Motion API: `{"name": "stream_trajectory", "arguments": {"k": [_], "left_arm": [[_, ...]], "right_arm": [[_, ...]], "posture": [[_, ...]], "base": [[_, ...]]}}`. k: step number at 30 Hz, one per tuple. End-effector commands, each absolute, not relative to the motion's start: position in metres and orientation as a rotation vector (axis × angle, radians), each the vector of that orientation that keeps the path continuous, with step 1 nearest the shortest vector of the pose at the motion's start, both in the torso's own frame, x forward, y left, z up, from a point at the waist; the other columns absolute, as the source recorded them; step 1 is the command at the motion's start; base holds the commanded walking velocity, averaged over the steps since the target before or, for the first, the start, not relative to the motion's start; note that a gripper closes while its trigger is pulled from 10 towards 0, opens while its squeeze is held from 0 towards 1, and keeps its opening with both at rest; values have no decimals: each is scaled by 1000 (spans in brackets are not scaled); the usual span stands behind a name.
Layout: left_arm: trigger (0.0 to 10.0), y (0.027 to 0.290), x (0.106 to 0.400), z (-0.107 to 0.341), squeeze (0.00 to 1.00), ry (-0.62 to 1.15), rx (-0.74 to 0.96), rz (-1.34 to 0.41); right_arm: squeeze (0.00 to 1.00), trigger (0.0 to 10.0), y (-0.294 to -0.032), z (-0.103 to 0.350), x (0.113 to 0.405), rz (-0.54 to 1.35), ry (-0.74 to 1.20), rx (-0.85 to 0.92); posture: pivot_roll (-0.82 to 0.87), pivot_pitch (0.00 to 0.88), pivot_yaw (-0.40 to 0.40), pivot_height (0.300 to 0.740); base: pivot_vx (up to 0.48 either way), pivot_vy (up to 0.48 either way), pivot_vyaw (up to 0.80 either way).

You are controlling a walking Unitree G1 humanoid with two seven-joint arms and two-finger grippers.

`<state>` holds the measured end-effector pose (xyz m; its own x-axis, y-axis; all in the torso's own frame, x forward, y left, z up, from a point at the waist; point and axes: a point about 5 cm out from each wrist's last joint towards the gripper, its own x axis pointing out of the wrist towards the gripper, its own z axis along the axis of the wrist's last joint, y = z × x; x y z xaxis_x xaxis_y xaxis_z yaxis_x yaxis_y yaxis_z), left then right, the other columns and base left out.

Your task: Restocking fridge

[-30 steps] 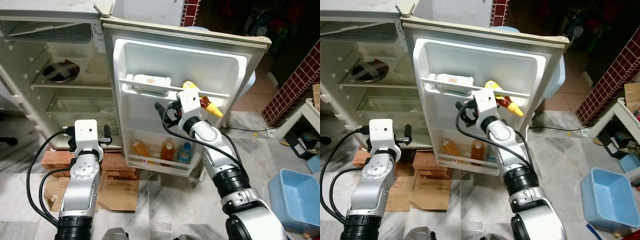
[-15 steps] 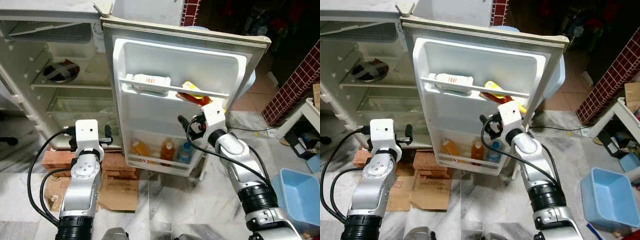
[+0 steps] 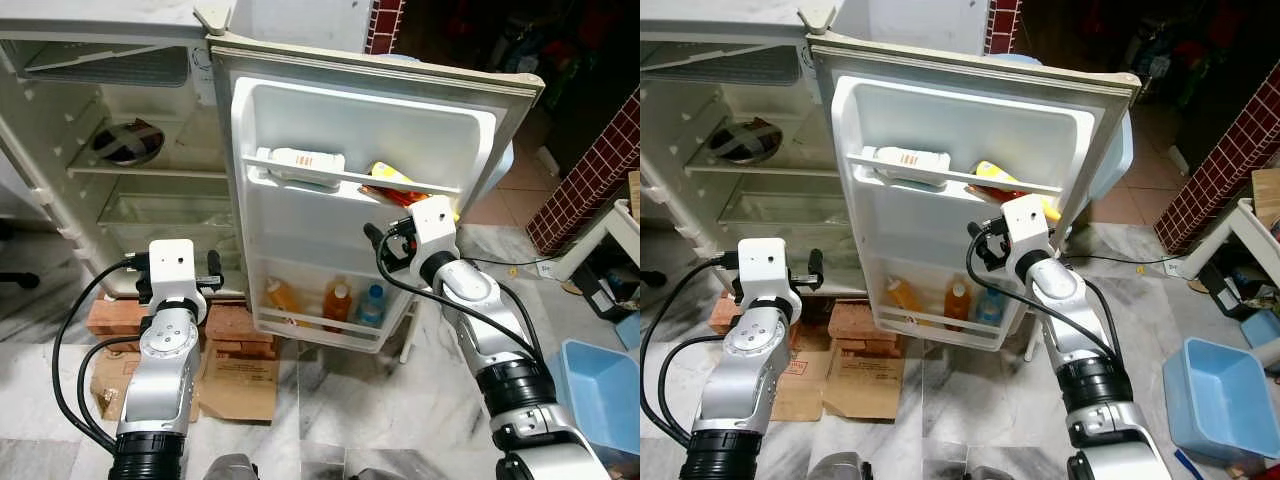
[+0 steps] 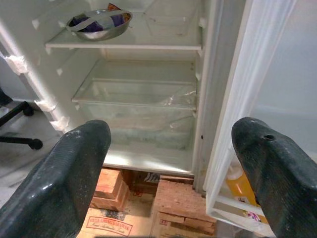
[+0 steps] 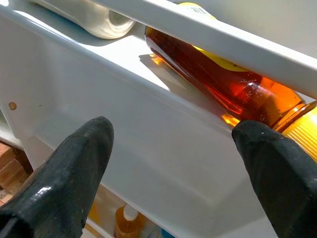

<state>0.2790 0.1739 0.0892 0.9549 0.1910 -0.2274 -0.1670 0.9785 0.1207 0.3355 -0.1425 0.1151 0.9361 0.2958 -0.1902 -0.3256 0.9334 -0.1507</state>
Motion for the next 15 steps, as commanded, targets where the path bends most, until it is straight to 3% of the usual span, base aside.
{"name": "stream_trajectory", "arguments": {"k": [1, 15], "left_arm": [[10000, 174, 279, 90, 0, 243, 103, 181], [10000, 171, 279, 88, 0, 253, 95, 174]], "right_arm": [[0, 10000, -148, 129, 342, 292, 130, -180], [0, 10000, -163, 110, 310, 313, 212, -182]], "posture": [[76, 0, -52, 740], [53, 0, -54, 740]], "base": [[0, 0, 0], [0, 0, 0]]}}
